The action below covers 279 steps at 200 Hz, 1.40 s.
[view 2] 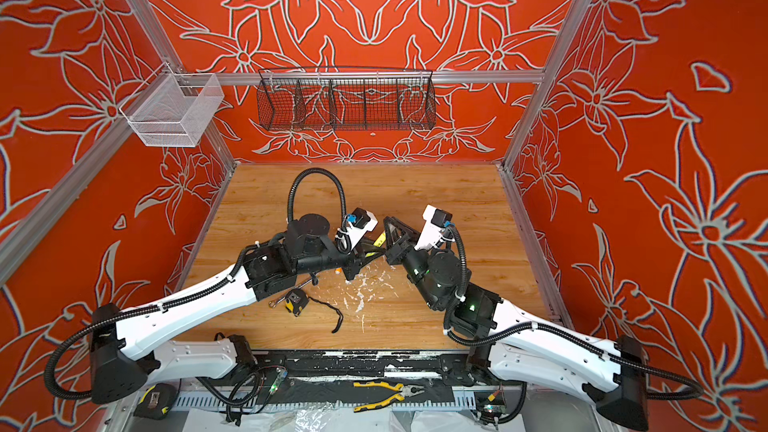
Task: Insert the pens into the pen caps
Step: 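Open the right gripper and withdraw it while the left lowers the highlighter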
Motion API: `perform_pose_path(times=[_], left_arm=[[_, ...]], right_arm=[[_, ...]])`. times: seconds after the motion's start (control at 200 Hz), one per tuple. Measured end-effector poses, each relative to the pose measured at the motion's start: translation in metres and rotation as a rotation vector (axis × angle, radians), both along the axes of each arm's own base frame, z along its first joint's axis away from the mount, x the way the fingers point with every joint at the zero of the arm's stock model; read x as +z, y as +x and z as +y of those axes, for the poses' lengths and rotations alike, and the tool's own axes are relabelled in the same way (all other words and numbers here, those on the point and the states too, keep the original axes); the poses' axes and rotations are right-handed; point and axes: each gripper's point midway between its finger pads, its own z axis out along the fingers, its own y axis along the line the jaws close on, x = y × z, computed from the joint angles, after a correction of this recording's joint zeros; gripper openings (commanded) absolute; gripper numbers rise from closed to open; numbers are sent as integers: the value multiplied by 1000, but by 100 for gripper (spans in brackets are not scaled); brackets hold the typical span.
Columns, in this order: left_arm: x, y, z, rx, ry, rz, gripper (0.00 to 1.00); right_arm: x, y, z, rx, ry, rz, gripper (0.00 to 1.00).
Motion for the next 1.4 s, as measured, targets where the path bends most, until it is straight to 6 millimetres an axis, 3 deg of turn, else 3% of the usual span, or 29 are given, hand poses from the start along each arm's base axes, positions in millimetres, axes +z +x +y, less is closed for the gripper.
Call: perform_pose_path(times=[0.06,0.165,0.18,0.195,0.29,0.34,0.41,0.64,0.791,1.011,1.156,1.256,1.326,1.396], left_arm=[[14,6,-4,10,-55,-36,0],[-6,10,-1,26,-105,-24,0],[-11,8,-1,24,-113,-13,0],[-17,7,0,24,-116,-6,0],[-74,-3,7,39,-85,105,0],[-108,-9,15,64,-46,180,0],[-139,-14,22,103,2,258,0],[-169,2,19,255,105,363,0],[-204,18,12,348,213,435,0],[-265,33,8,452,411,542,0],[-271,42,5,493,449,552,0],[-272,45,5,512,471,554,27],[-271,46,6,521,485,556,37],[-269,47,8,527,503,551,49]], right_arm=[[-18,-8,5,31,-74,41,61],[-33,-8,-6,9,-213,100,81],[-36,-7,-8,1,-227,113,93],[-38,-7,-11,-5,-261,114,97],[-44,1,-35,-81,-364,158,98],[-38,7,-53,-139,-395,162,98],[-28,12,-77,-219,-411,150,98],[1,24,-151,-527,-454,103,98],[-3,40,-195,-763,-554,119,98],[-65,68,-276,-1055,-651,312,98],[-106,83,-309,-1129,-699,381,97],[-160,89,-308,-1080,-795,406,94],[-201,86,-305,-1007,-905,432,95],[-216,83,-305,-977,-968,453,96]])
